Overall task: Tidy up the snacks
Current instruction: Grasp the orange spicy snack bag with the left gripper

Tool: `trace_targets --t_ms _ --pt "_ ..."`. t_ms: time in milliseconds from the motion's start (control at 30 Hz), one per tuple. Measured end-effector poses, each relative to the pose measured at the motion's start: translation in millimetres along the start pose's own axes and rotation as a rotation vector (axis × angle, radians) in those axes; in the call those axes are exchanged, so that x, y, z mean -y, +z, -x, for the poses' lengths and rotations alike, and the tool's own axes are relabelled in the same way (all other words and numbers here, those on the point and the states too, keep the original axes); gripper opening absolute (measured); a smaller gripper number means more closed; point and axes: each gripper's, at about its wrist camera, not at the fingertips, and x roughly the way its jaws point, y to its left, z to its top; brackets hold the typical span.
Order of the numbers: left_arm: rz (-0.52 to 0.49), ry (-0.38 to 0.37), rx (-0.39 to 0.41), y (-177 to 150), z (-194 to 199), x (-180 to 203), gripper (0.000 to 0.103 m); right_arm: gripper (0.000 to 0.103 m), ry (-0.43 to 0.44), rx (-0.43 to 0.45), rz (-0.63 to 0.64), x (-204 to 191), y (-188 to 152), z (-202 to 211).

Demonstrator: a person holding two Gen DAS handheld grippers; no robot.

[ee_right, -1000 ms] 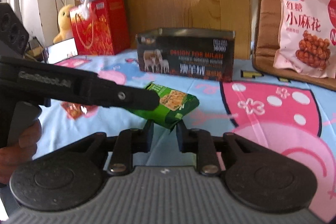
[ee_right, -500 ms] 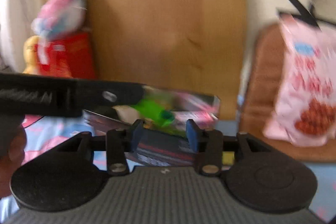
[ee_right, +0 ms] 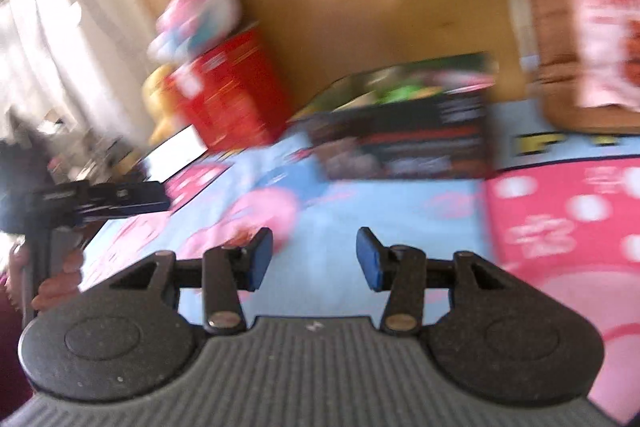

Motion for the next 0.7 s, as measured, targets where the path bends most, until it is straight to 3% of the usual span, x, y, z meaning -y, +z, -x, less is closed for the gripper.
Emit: trace_targets --t_ms 100,167,200,300,400,467,533,633,667,700 --pt "0.058 -0.064 -0.038 -8 -8 -12 0.070 0.049 0.020 -0.057 0.054 -28 -8 -25" --pt "0.067 -0.099 -0.062 -15 -16 -15 0.065 0.048 0.045 -0.077 0.010 -33 -9 -45" --pt "0.058 -0.100 -0.069 -19 -19 -14 0.057 0.047 0.052 -0.081 -0.043 -30 -7 -55" --pt "0.054 -0.079 -0.118 -35 -31 -12 0.035 0.027 0.041 -0.043 -0.221 -10 2 -77" --pt "0.132 -0.117 -0.130 -50 -39 -23 0.022 0.027 0.042 -0.028 -0.356 5 5 -95" --pt "0.175 -0.139 -0.110 -54 -39 -30 0.022 0.027 0.108 -0.107 -0.397 4 1 -111" --pt "0.196 -0.159 -0.099 -56 -38 -35 0.022 0.017 0.132 -0.164 -0.381 -7 -6 -119" --pt "0.206 -0.167 -0.095 -58 -37 -35 0.022 0.014 0.094 -0.116 -0.301 -23 -14 -102" --pt "0.204 -0.177 -0.103 -58 -37 -32 0.026 0.013 0.100 -0.103 -0.310 -23 -16 -93" --pt "0.204 -0.193 -0.108 -58 -37 -29 0.037 0.011 0.102 -0.089 -0.328 -21 -20 -82"
